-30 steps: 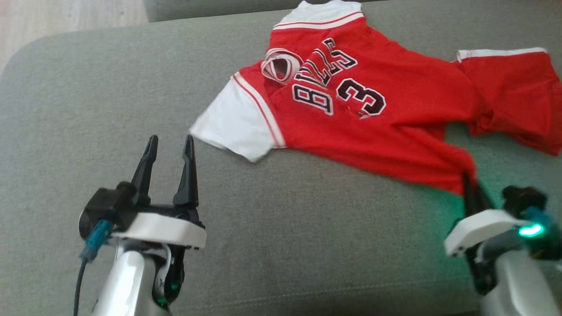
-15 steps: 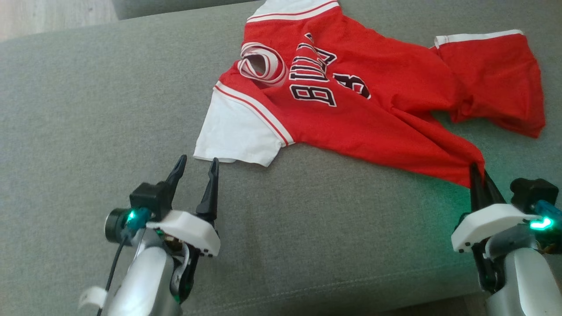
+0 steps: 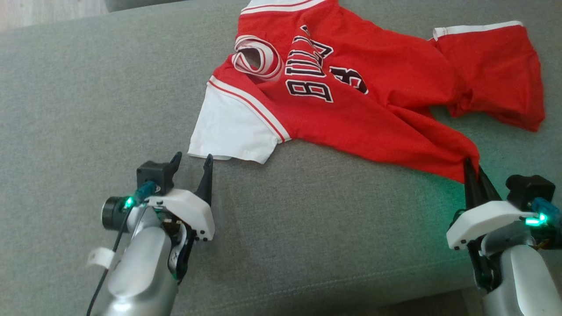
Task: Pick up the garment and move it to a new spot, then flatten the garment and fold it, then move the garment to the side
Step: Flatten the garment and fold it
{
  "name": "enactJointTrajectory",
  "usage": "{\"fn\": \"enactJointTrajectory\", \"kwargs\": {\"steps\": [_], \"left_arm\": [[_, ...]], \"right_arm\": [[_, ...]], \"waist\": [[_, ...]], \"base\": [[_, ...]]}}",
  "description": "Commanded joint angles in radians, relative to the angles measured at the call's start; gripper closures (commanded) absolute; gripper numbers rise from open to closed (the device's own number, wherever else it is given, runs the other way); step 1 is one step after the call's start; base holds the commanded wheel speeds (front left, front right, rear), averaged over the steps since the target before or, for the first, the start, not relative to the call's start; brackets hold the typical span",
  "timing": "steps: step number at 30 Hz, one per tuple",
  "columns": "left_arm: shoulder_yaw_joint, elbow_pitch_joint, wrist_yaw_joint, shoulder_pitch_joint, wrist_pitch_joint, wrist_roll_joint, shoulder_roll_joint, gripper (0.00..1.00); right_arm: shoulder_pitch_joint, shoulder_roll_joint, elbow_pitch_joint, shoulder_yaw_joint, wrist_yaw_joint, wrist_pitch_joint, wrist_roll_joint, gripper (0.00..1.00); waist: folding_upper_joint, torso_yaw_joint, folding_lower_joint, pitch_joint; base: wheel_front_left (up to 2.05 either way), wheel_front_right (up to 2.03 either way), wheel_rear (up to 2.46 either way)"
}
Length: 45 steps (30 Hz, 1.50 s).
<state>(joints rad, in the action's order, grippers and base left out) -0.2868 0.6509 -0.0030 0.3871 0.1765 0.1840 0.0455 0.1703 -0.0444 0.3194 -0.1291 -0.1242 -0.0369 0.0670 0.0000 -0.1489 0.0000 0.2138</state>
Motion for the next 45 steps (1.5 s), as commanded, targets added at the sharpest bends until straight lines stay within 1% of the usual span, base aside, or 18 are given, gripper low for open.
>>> {"fn": "enactJointTrajectory", "kwargs": {"steps": [1,7,9,13,18,19,20,24,28,31,35,39,45], "left_arm": [[0.023,-0.010,0.004,0.052,0.006,-0.007,0.021,0.00],[0.032,0.054,0.003,0.109,-0.004,0.011,0.024,0.00],[0.032,0.079,0.010,0.131,-0.017,0.011,0.026,0.00],[0.019,0.138,0.012,0.164,-0.071,0.005,0.031,0.00],[0.000,0.202,-0.005,0.187,-0.146,0.008,0.035,0.00],[-0.003,0.211,-0.010,0.190,-0.156,0.009,0.035,0.21],[-0.005,0.217,-0.016,0.192,-0.162,0.012,0.035,1.00],[-0.015,0.227,-0.033,0.195,-0.166,0.020,0.032,1.00],[-0.018,0.218,-0.039,0.194,-0.140,0.031,0.030,1.00],[-0.012,0.196,-0.036,0.192,-0.098,0.043,0.028,1.00],[0.021,0.140,-0.034,0.183,-0.018,0.084,0.024,1.00],[0.050,0.047,-0.052,0.174,0.040,0.130,0.021,1.00],[0.113,-0.182,-0.066,0.174,0.067,0.219,0.016,1.00]], "right_arm": [[0.008,-0.006,-0.037,0.029,-0.007,0.005,0.008,1.00],[0.017,-0.006,-0.042,0.049,-0.007,0.006,0.017,1.00],[0.021,-0.006,-0.043,0.057,-0.007,0.006,0.019,1.00],[0.032,-0.006,-0.046,0.069,-0.007,0.006,0.023,1.00],[0.040,-0.006,-0.046,0.066,-0.007,0.011,0.027,1.00],[0.041,-0.006,-0.046,0.066,-0.007,0.011,0.028,1.00],[0.042,-0.006,-0.045,0.065,-0.007,0.012,0.028,1.00],[0.045,-0.006,-0.047,0.061,-0.007,0.014,0.029,1.00],[0.044,-0.006,-0.046,0.054,-0.007,0.015,0.025,1.00],[0.044,-0.006,-0.049,0.057,-0.007,0.014,0.019,1.00],[0.047,-0.006,-0.066,0.071,-0.007,0.022,0.020,1.00],[0.066,-0.006,-0.101,0.086,-0.007,0.033,0.012,1.00],[0.183,-0.008,-0.183,0.099,-0.007,0.021,-0.004,1.00]], "waist": [[0.0000,-0.003,0.0000,0.005],[0.0000,-0.016,0.0000,0.024],[0.0000,-0.023,0.0000,0.031],[0.0000,-0.036,0.0000,0.039],[0.0000,-0.046,0.0000,0.039],[0.0000,-0.047,0.0000,0.038],[0.0000,-0.047,0.0000,0.037],[0.0000,-0.044,0.0000,0.032],[0.0000,-0.032,0.0000,0.021],[0.0000,-0.022,0.0000,0.010],[0.0000,-0.011,0.0000,-0.010],[0.0000,0.000,0.0000,-0.035],[0.0000,0.016,0.0000,-0.084]], "base": [[0.00,0.00,0.00],[0.00,0.00,0.00],[0.00,0.00,0.00],[0.00,0.00,0.00],[0.00,0.00,0.00],[0.00,0.00,0.00],[0.00,0.00,0.00],[0.00,0.00,0.00],[0.00,0.00,0.00],[0.00,0.00,0.00],[0.00,0.00,0.00],[0.00,0.00,0.00],[0.00,0.00,0.00]]}}
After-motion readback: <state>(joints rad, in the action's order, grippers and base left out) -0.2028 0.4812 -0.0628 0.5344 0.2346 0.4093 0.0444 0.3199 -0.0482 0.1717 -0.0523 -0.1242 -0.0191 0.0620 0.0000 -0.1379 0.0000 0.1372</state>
